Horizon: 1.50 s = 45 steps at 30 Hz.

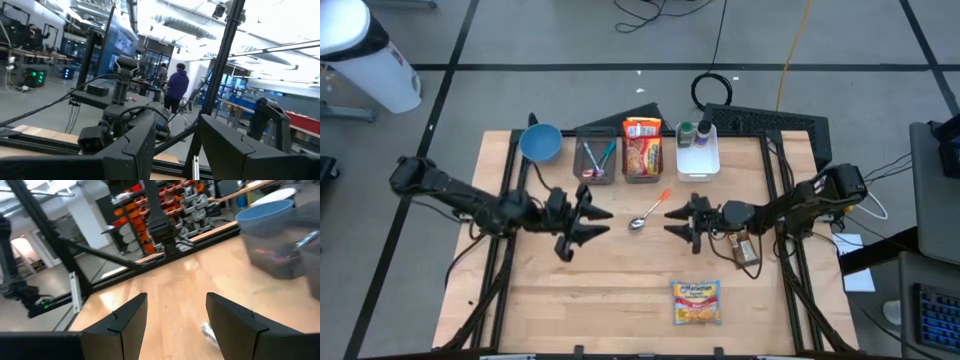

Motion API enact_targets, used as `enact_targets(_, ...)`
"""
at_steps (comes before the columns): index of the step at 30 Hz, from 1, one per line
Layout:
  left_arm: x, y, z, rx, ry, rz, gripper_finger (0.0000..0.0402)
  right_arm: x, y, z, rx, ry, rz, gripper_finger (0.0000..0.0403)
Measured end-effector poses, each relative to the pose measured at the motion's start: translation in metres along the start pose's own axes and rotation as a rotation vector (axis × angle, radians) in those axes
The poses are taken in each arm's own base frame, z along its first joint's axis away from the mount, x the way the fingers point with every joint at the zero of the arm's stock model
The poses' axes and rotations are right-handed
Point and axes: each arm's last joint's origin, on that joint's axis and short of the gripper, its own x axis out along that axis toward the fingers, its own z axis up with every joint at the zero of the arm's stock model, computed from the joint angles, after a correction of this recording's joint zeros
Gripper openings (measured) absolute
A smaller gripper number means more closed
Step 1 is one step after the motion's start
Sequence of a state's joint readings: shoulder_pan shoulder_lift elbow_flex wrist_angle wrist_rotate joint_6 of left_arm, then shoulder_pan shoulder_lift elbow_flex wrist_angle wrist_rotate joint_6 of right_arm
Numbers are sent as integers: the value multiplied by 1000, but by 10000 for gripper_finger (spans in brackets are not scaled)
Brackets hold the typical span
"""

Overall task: Pick & Place Food Item
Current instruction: Put the brown seasoning bottle into the white bin

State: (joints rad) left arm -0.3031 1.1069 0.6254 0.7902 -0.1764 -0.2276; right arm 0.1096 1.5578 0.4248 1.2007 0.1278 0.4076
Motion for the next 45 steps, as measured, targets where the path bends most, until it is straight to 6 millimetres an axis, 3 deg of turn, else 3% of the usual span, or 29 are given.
enact_targets(10, -3, -13, -3, -34, 15, -44, 159, -2, 11, -8, -6, 50, 34, 196)
enact_targets(26, 0, 0, -1, -65, 6, 9, 159, -2, 10, -8, -119, 50, 26, 196)
enact_targets(32, -3, -3, -20, 134, 196, 35, 159, -2, 10, -8, -124, 51, 28, 196)
enact_targets(38, -7, 2, -44, 147, 378, 168, 159, 0, 11, -6, -182, 36, 35, 196)
enact_targets(45, -6, 8, -69, 146, 520, 213, 159, 18, 21, 16, -337, -76, 5, 196)
